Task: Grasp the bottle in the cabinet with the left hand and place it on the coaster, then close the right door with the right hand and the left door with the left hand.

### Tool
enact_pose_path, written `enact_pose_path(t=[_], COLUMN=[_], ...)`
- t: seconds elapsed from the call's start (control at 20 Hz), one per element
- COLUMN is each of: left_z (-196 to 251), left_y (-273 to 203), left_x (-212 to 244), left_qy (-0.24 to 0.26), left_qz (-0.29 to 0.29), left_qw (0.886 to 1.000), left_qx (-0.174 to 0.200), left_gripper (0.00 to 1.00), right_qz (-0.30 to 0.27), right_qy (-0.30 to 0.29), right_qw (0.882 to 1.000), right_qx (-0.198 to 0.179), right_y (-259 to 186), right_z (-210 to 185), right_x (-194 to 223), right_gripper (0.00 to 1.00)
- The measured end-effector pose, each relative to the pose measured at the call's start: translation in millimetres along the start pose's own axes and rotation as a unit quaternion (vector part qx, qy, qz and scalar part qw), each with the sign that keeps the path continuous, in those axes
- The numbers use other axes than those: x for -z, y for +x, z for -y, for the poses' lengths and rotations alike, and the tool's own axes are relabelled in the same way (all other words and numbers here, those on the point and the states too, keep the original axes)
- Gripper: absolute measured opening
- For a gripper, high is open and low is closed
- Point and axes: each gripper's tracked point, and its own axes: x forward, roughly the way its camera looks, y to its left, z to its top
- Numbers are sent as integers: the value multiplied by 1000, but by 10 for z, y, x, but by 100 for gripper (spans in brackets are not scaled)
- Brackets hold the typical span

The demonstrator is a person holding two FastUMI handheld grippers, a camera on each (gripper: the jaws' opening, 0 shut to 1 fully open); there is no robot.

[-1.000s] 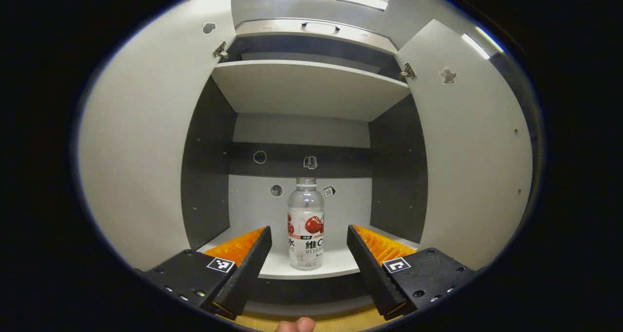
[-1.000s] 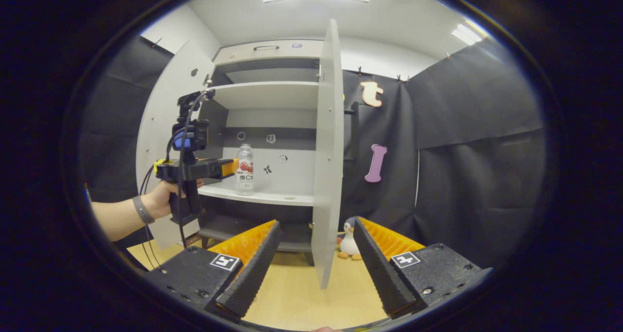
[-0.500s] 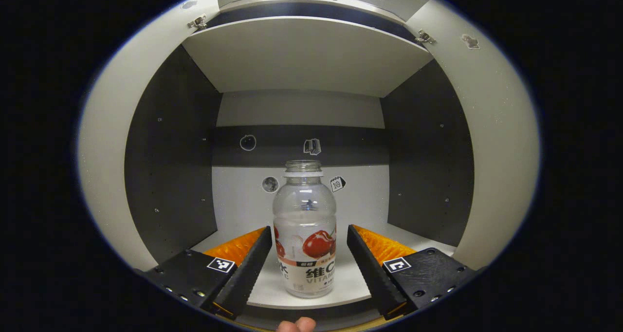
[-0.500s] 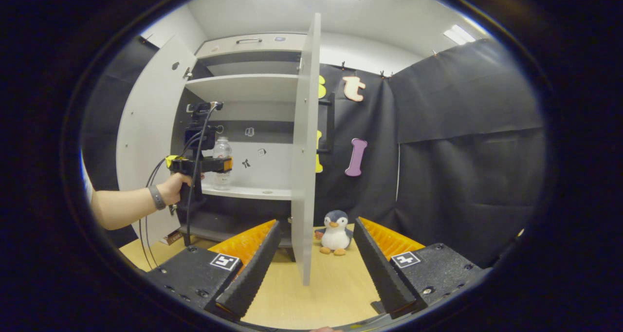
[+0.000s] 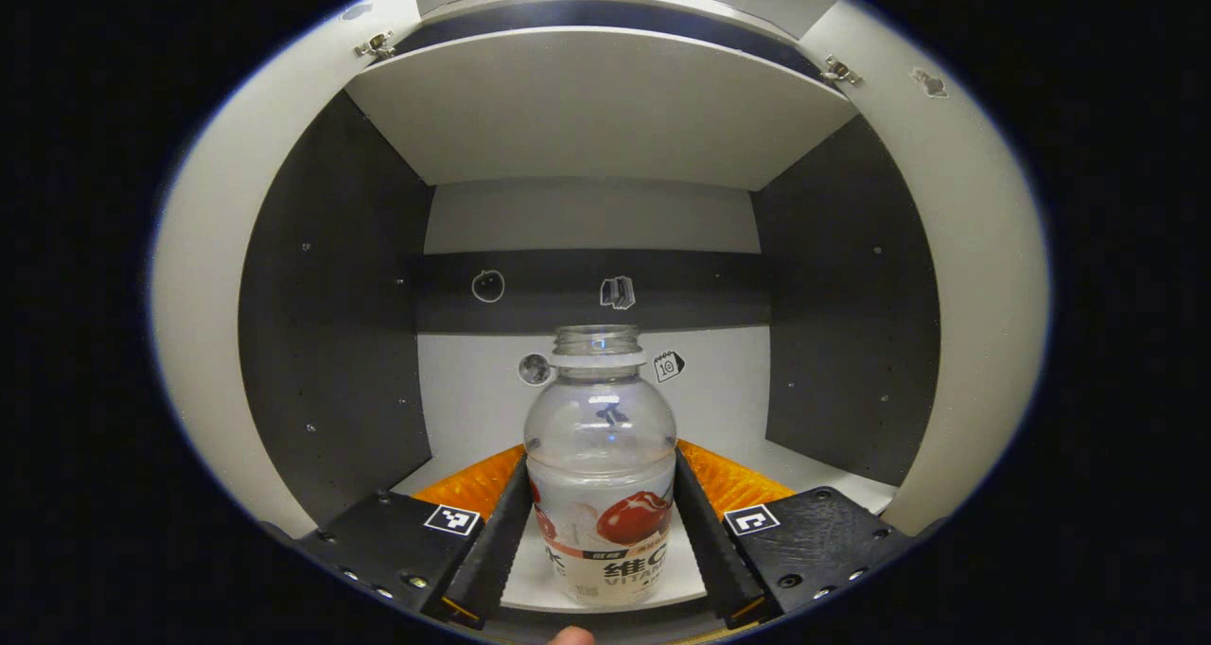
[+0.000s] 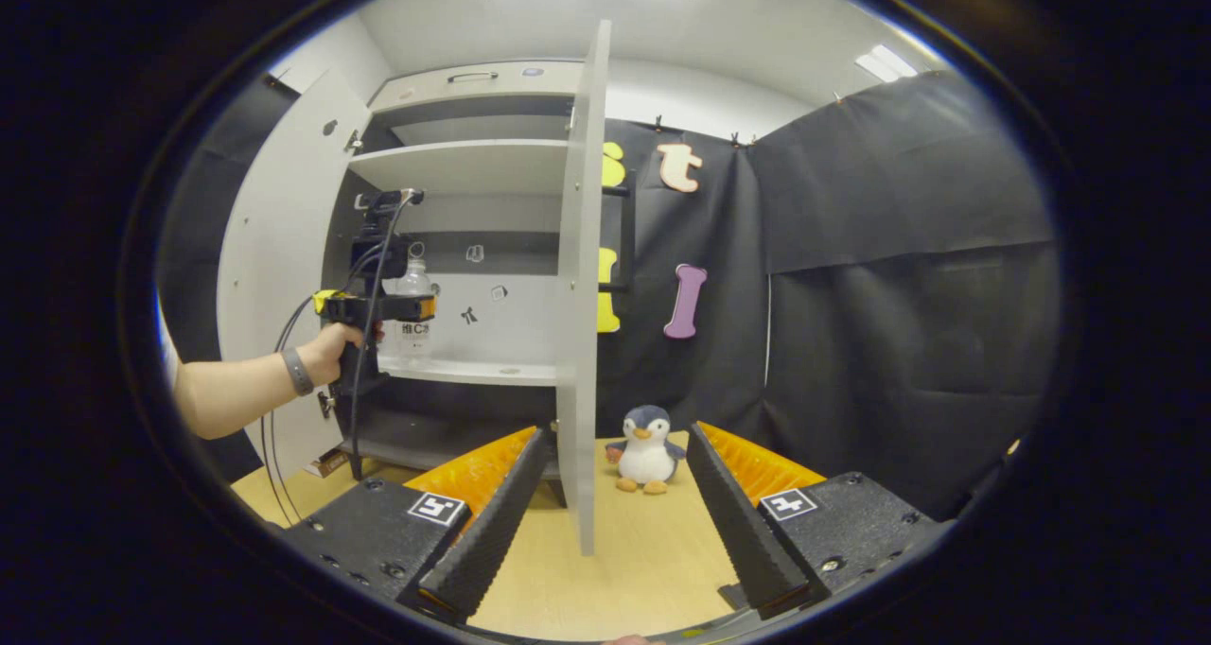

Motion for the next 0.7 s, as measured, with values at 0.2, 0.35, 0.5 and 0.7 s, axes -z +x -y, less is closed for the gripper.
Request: enact_pose_path(t=[0.2,0.35,0.5,0.7], left_z=[147,337,439,846], left_y=[-559,-1020,-1438,-1952], left_x=[-94,48,366,1106], left_qy=[0,-7,-14,-32], left_qz=[24,19,15,-18], left_qw=[999,998,999,995], left_qx=[31,55,50,88], left_gripper=[78,82,78,78], right_qz=[12,23,29,35], right_qy=[-1,8,16,17], right_qw=[1000,999,998,996], right_qx=[-23,-42,-59,-76], right_y=[65,83,62,10], right_z=[-40,-94,-134,-157], right_x=[-110,-215,-282,-401], right_gripper=[98,98,94,98])
